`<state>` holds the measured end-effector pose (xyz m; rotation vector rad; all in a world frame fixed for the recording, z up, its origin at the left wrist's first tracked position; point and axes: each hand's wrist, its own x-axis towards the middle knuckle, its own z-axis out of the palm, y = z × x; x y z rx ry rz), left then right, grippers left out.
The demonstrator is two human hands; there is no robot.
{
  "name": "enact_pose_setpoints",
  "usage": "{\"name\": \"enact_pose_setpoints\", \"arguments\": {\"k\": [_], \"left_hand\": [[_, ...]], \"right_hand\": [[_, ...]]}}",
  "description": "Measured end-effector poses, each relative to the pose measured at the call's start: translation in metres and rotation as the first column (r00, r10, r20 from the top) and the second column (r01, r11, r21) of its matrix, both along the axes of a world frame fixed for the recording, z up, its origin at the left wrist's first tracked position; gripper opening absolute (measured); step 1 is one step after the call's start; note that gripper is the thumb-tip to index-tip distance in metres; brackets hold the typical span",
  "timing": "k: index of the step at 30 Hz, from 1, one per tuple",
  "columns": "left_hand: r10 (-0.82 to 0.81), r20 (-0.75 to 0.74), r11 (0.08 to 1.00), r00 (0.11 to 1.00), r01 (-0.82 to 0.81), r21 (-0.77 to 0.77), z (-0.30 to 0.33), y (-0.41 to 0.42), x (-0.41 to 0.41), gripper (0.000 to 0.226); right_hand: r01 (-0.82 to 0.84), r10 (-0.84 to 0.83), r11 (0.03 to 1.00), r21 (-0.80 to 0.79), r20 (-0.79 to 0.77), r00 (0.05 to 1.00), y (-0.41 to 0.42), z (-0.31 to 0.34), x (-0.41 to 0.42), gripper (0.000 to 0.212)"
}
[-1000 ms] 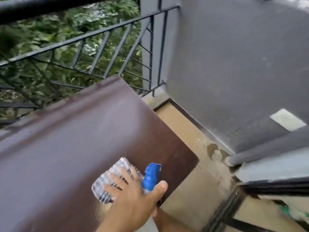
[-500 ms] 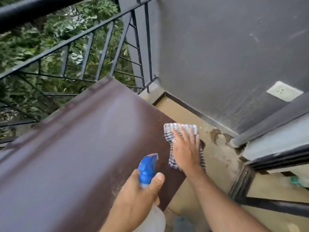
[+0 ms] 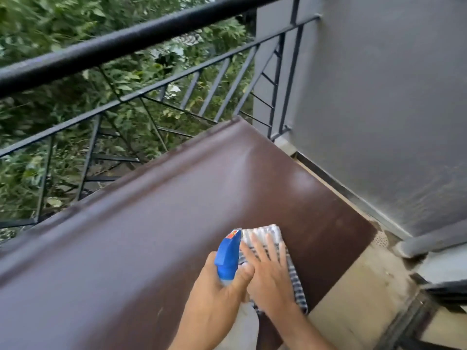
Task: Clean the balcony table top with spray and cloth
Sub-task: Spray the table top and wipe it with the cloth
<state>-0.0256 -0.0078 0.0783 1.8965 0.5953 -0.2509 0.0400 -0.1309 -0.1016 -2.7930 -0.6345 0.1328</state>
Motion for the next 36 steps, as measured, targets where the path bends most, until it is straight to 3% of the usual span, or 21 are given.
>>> {"name": "enact_pose_setpoints", "arguments": {"k": [7,11,16,19,21,23,25,27,29,30,33,34,36], "left_hand": [[0.218,0.029,0.976,0.975,-0.218,-0.011,-0.001,0.038,-0.053,0.058],[0.314,0.055,0.949,0.948,-0.316,0.023,-0.011,0.050,-0.080,0.025],[0.416,0.104,0.906,0.903,-0.422,0.041,-0.012,0.057,-0.112,0.053],[0.508,0.134,0.855,0.851,-0.517,0.040,-0.012,0.062,-0.130,0.075],[0.530,0.143,0.842,0.836,-0.538,0.027,-0.008,0.065,-0.137,0.078],[0.553,0.156,0.823,0.818,-0.566,0.050,-0.009,0.069,-0.143,0.065],[0.615,0.167,0.777,0.770,-0.629,0.039,-0.012,0.072,-0.149,0.063],[0.652,0.192,0.742,0.733,-0.670,0.035,-0.010,0.073,-0.153,0.058],[0.686,0.211,0.709,0.696,-0.705,0.021,-0.007,0.074,-0.154,0.062],[0.706,0.210,0.690,0.676,-0.724,0.010,-0.007,0.076,-0.156,0.065],[0.748,0.218,0.642,0.627,-0.767,0.001,-0.007,0.080,-0.164,0.063],[0.763,0.228,0.619,0.604,-0.785,0.007,-0.006,0.083,-0.168,0.059],[0.795,0.251,0.569,0.552,-0.822,0.003,-0.005,0.087,-0.177,0.053]], "right_hand": [[0.033,-0.031,0.998,-0.049,0.032,0.999,0.049,0.006,0.056,0.056],[-0.013,0.014,0.999,-0.035,0.026,1.000,0.063,0.007,0.045,0.054],[-0.372,0.372,0.928,0.023,-0.004,0.928,0.093,0.006,-0.015,0.046],[-0.588,0.599,0.796,0.144,-0.043,0.800,0.114,0.001,-0.055,0.043],[-0.634,0.680,0.717,0.288,-0.091,0.728,0.127,-0.002,-0.072,0.039],[-0.501,0.669,0.703,0.505,-0.230,0.707,0.136,0.006,-0.078,0.038],[-0.205,0.545,0.736,0.646,-0.384,0.745,0.145,0.019,-0.077,0.037],[0.057,0.423,0.750,0.659,-0.544,0.725,0.157,0.042,-0.070,0.030],[0.319,0.358,0.677,0.663,-0.675,0.645,0.171,0.065,-0.061,0.027],[0.464,0.298,0.650,0.602,-0.764,0.573,0.180,0.073,-0.057,0.027],[0.783,0.294,0.545,0.301,-0.943,0.158,0.188,0.072,-0.046,0.044],[0.805,0.400,0.514,0.295,-0.913,0.079,0.186,0.072,-0.046,0.046],[0.866,0.514,0.490,0.097,-0.835,-0.197,0.198,0.073,-0.044,0.064]]}}
